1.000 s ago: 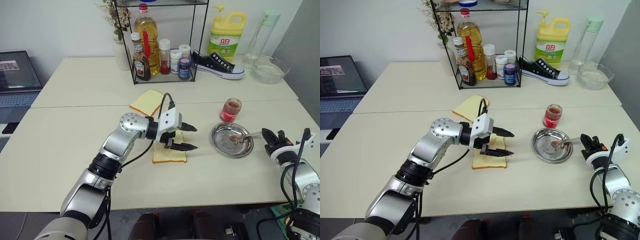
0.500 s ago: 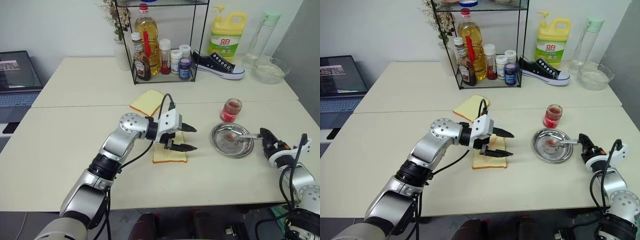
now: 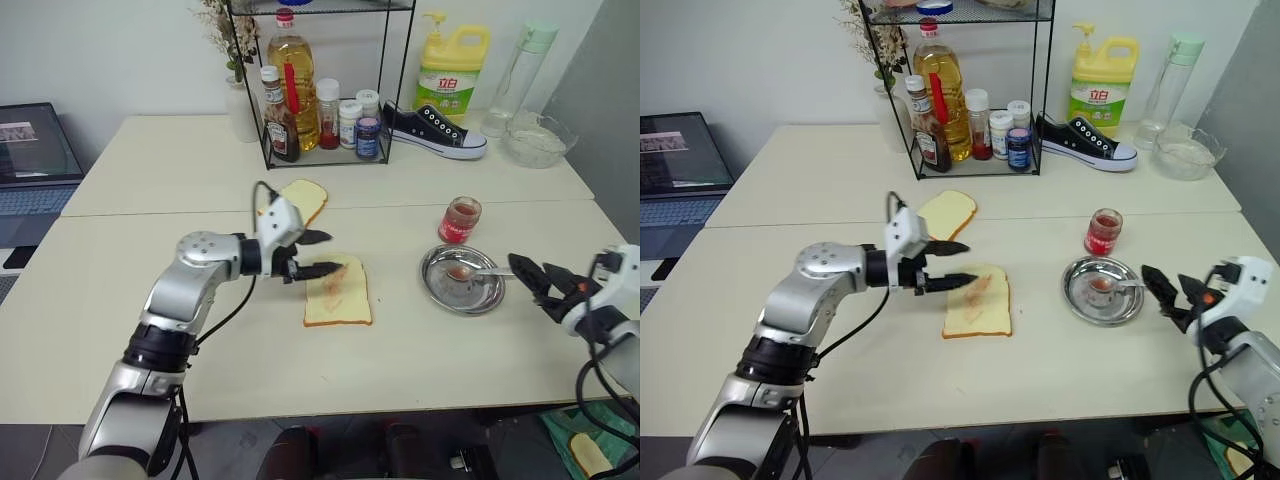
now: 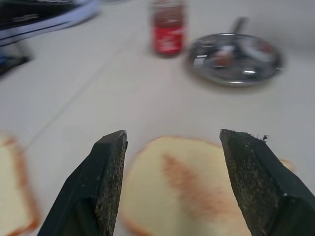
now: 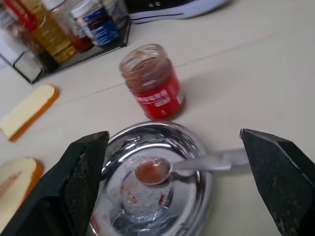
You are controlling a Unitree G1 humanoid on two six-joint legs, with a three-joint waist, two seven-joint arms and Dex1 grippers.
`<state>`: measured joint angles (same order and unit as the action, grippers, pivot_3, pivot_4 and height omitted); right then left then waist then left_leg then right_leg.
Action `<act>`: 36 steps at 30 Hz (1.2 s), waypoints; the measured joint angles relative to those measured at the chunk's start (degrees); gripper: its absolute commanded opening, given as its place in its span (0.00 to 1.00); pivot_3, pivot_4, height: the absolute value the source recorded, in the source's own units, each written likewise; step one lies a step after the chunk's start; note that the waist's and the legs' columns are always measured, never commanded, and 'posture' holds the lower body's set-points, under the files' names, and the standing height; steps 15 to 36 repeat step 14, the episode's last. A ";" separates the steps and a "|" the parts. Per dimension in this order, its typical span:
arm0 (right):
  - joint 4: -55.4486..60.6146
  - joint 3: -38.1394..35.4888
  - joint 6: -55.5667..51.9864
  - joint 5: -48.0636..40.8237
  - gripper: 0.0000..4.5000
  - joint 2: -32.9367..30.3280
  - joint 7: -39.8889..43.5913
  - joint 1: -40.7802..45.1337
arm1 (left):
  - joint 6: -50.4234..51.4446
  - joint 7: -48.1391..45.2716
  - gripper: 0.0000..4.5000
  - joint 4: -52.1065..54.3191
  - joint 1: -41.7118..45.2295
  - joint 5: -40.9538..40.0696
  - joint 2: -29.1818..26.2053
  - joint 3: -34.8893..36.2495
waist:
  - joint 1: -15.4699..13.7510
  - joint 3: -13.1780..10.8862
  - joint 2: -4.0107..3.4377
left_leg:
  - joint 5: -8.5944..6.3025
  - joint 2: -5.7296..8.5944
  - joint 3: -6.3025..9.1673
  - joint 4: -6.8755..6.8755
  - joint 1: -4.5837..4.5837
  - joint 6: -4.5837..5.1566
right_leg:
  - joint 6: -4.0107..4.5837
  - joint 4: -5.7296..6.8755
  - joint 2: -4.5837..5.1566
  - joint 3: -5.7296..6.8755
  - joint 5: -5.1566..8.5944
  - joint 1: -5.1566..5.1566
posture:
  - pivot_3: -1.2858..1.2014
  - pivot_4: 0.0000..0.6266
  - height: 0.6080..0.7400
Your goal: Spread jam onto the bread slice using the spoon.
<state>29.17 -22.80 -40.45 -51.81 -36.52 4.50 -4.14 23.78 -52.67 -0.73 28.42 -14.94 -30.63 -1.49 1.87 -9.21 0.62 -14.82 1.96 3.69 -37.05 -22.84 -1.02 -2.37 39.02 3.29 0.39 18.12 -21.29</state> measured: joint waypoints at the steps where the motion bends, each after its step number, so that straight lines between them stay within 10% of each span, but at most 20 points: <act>1: 1.27 1.60 0.80 2.68 0.99 0.12 -0.20 -0.23 | 0.51 2.69 0.70 0.14 -1.62 0.50 0.00 1.51 | -0.12 -0.03 0.05 | 0.00 -0.02 0.04 -0.01 -0.05 -0.01 | 0.00 -0.01 0.00 0.06 0.00 -0.02 | 0.52 0.24 1.00; 14: 8.75 20.50 9.93 26.52 0.99 13.17 -4.21 -10.51 | 0.48 31.92 0.70 15.75 -28.05 8.62 8.41 10.96 | -1.87 0.06 0.19 | 0.01 0.18 0.08 -0.05 0.02 -0.05 | -0.02 0.01 0.44 0.07 -0.02 0.07 | 0.52 0.24 1.00; 36: 8.75 20.50 9.93 26.52 0.99 13.17 -4.21 -10.51 | 0.48 31.92 0.70 15.75 -28.05 8.62 8.41 10.96 | -1.87 0.06 0.19 | 0.01 0.18 0.08 -0.05 0.02 -0.05 | -0.02 0.01 0.44 0.07 -0.02 0.07 | 0.52 0.24 1.00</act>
